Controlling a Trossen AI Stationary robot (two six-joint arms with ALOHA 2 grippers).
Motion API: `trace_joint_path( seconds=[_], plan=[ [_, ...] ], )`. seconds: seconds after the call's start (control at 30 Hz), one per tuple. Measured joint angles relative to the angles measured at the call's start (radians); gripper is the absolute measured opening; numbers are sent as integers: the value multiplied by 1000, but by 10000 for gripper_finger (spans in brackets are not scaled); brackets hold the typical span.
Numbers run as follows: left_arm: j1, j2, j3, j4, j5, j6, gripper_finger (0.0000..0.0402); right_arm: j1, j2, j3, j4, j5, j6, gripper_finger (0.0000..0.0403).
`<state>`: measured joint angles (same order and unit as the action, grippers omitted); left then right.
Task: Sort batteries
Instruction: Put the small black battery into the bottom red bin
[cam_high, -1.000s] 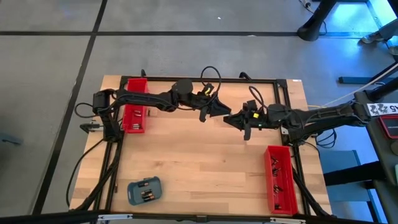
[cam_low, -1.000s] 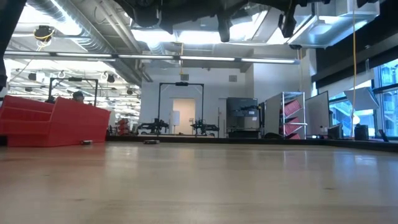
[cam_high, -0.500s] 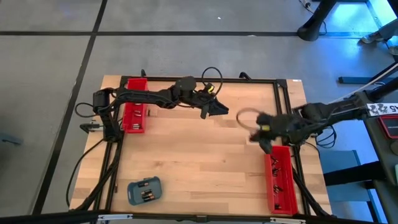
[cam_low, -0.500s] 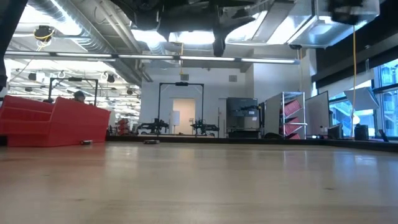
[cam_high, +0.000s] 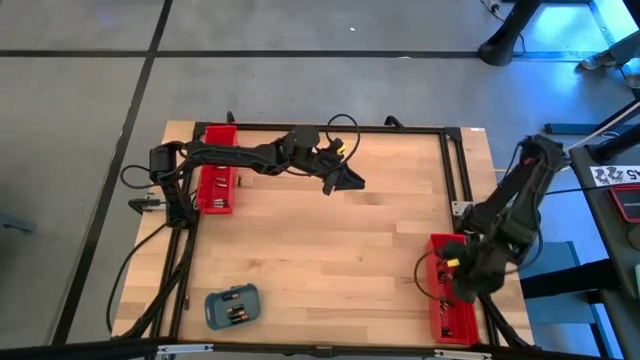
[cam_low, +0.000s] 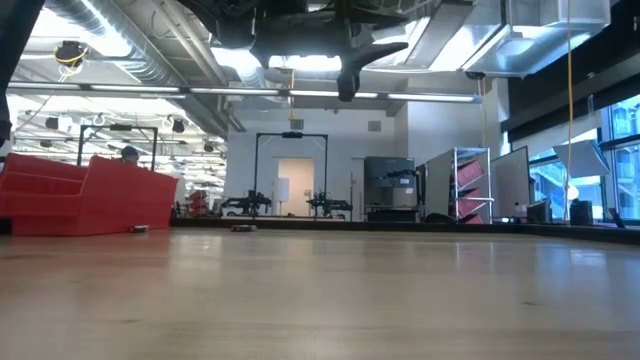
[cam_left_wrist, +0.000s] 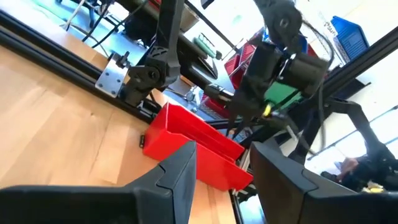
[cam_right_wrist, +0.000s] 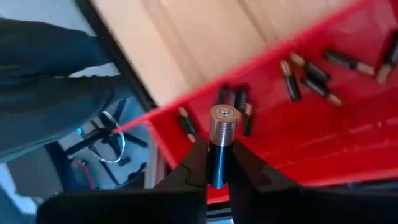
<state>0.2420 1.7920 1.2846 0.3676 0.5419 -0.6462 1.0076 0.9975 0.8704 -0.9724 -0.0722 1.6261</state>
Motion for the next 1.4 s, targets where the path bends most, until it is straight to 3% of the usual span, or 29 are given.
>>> trace_joint_path(
  seconds=[0.23, 0.5, 1.0, 1.4],
  plan=[
    [0, 0, 0, 0, 0, 9, 141, 47, 69, -119, 64, -11, 187, 27],
    [0, 0, 0, 0, -1, 10, 141, 18, 123, -204, 150, -52, 227, 27],
    [0, 0, 0, 1, -1, -4, 141, 6, 236, -236, 149, -35, -15, 32],
    [0, 0, 0, 4, -2, -9, 141, 6, 246, -247, 169, -26, -269, 38]
  ],
)
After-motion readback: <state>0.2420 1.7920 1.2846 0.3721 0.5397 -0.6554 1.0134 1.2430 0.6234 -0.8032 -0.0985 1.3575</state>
